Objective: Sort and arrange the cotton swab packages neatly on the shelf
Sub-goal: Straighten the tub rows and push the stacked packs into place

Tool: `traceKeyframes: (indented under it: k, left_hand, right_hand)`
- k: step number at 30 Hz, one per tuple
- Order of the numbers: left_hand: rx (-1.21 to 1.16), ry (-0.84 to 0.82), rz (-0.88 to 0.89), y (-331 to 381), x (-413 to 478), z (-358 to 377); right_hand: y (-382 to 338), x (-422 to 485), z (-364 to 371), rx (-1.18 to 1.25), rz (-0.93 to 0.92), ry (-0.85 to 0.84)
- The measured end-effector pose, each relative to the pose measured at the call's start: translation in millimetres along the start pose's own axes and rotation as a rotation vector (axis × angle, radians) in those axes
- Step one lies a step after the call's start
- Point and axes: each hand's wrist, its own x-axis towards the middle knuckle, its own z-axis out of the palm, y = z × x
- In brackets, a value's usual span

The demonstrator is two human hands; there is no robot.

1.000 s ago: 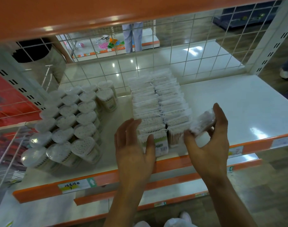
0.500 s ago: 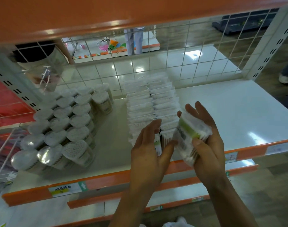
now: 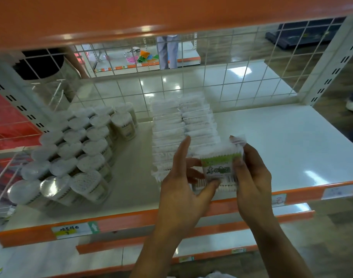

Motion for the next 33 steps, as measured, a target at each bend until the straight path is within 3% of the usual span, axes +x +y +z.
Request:
traceKeyframes:
  k: [10,17,33]
  left_hand:
    - [0.35,0.179,0.082,-22.8,0.0,8.4]
    - [0.502,0.218,0.105,-24.0,-4.7,19.1]
    - [0.599,0.234,0.028,-24.7,-12.4,39.3]
  right_hand:
    - [26.3,-0.2,-15.6,-0.54,-0.045,-0.071]
    - [35.5,-3.1,-27.6,-0.584,0.011,-0.129]
    - [45.0,-2.8,-38.5,-0.651,0.086,-0.261]
